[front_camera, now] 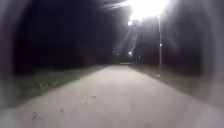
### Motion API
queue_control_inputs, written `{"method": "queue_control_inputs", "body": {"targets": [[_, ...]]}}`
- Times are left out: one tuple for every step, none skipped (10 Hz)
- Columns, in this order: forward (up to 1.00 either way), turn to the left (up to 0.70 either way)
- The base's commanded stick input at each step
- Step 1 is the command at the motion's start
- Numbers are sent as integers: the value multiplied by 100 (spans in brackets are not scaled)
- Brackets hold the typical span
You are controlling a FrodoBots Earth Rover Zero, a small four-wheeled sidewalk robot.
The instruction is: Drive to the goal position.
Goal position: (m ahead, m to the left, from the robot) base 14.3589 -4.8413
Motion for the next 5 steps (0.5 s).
{"method": "queue_control_inputs", "body": {"targets": [[100,0],[100,0],[100,0],[100,0],[100,0]]}}
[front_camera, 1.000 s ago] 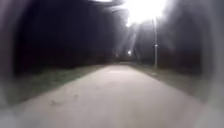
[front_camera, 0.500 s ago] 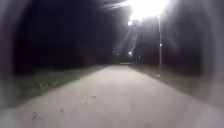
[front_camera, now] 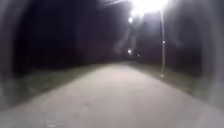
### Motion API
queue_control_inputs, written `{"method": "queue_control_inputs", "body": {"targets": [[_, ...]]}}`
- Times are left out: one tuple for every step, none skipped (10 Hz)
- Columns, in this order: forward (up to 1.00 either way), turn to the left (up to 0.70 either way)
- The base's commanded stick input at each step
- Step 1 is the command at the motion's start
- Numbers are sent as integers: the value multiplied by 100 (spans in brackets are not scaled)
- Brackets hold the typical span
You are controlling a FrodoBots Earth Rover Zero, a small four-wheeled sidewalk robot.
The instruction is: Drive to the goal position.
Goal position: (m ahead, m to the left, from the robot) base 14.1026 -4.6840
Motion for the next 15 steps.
{"method": "queue_control_inputs", "body": {"targets": [[100,0],[100,0],[100,0],[100,0],[100,0],[100,0],[100,0],[100,0],[100,-10],[100,-26],[100,-21],[100,-8],[100,-2],[100,0],[100,0]]}}
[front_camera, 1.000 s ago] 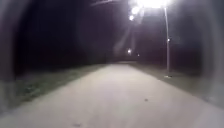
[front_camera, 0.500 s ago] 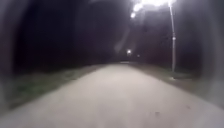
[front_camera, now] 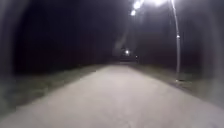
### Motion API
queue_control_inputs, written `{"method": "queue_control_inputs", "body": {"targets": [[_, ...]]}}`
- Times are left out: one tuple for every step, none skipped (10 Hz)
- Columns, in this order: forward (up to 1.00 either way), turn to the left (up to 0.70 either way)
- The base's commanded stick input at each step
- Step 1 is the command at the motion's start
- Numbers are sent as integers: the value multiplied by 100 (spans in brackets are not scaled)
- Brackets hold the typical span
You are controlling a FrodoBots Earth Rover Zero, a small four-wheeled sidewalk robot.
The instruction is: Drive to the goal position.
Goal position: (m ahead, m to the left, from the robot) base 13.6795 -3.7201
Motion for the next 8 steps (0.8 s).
{"method": "queue_control_inputs", "body": {"targets": [[100,0],[100,0],[100,0],[100,0],[100,0],[100,0],[100,0],[100,0]]}}
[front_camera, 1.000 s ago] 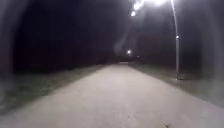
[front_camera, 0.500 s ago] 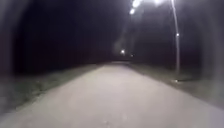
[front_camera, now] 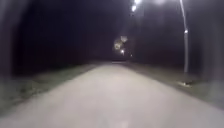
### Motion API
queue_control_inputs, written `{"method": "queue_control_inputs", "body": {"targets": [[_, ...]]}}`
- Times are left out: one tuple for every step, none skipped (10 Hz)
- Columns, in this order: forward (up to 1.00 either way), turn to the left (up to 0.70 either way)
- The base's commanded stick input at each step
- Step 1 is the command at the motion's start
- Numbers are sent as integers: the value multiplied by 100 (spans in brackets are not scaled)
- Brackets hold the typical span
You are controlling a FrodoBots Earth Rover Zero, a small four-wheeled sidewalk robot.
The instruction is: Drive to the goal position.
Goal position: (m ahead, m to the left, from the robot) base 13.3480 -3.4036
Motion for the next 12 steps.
{"method": "queue_control_inputs", "body": {"targets": [[100,0],[100,0],[100,0],[100,0],[100,4],[100,9],[100,25],[100,34],[100,29],[100,9],[100,3],[100,2]]}}
